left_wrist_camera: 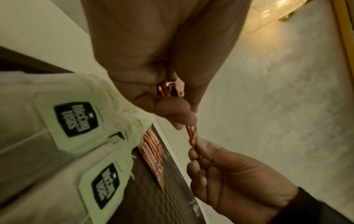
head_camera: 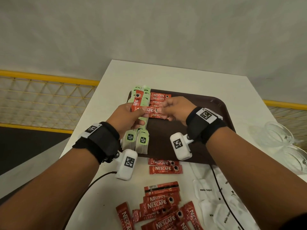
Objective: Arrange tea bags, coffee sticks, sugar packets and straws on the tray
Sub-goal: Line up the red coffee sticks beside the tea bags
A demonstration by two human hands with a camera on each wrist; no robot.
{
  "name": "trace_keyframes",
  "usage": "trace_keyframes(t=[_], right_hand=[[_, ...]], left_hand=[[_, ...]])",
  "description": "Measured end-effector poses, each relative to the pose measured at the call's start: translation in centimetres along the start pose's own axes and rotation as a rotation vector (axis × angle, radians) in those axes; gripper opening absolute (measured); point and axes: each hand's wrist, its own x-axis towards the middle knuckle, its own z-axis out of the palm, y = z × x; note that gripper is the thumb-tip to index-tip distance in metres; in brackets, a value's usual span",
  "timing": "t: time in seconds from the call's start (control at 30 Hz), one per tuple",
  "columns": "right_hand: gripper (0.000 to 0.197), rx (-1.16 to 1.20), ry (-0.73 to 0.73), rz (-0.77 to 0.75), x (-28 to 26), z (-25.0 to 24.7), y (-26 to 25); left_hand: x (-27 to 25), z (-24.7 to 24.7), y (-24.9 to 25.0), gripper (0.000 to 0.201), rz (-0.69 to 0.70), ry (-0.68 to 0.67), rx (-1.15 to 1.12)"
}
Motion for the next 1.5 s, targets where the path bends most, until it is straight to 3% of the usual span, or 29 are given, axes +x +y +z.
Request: trace_keyframes(t=[0.17, 0.33, 0.47, 0.57, 0.7, 0.83, 1.0, 1.1, 1.2, 1.3, 1.5], right_hand=[[0.016, 0.127, 0.032, 0.234, -0.7, -2.6, 2.1], [0.022, -0.119, 0.037, 0.488, -0.6, -2.7, 2.9], [0.011, -0.226, 0.041, 0.535, -0.3, -1.8, 2.3], [0.011, -0.294, 0.033, 0.54, 0.2, -1.3, 2.0], [0.029, -0.401, 0.034, 0.539, 1.4, -0.8, 1.8], [0.034, -0.426, 0.07, 0.535, 2.2, -0.6, 2.4], [0.041, -0.494, 0.138, 0.354, 1.0, -0.9, 2.3], [0.043, -0.272, 0.136, 0.149, -0.1, -0.3, 1.2], [0.031, -0.194, 0.028, 0.035, -1.0, 0.1, 0.0], [0.02, -0.12, 0.012, 0.028, -1.3, 0.2, -0.2], [0.019, 0.186, 0.067, 0.125, -2.8, -1.3, 1.6]], left_hand=[[-0.1, -0.8, 0.0, 0.025, -0.042, 0.066, -0.006], [-0.4, -2.0, 0.0, 0.024, -0.109, 0.115, -0.063], [-0.7, -2.1, 0.0, 0.028, -0.14, 0.102, -0.08], [-1.1, -2.1, 0.1, 0.03, -0.162, 0.105, -0.103], [-1.4, -2.1, 0.2, 0.031, -0.171, 0.095, -0.067], [-1.6, -2.2, 0.1, 0.032, -0.162, 0.052, -0.017], [-1.7, -2.0, 0.2, 0.031, -0.192, -0.035, 0.047], [-1.8, -1.2, 0.4, 0.026, -0.177, -0.12, 0.175], [-1.8, -0.2, 0.4, 0.023, -0.122, -0.169, 0.296], [-1.8, 0.5, 0.5, 0.024, -0.023, -0.166, 0.361], [-2.1, 1.0, 0.2, 0.029, 0.157, -0.077, 0.596]])
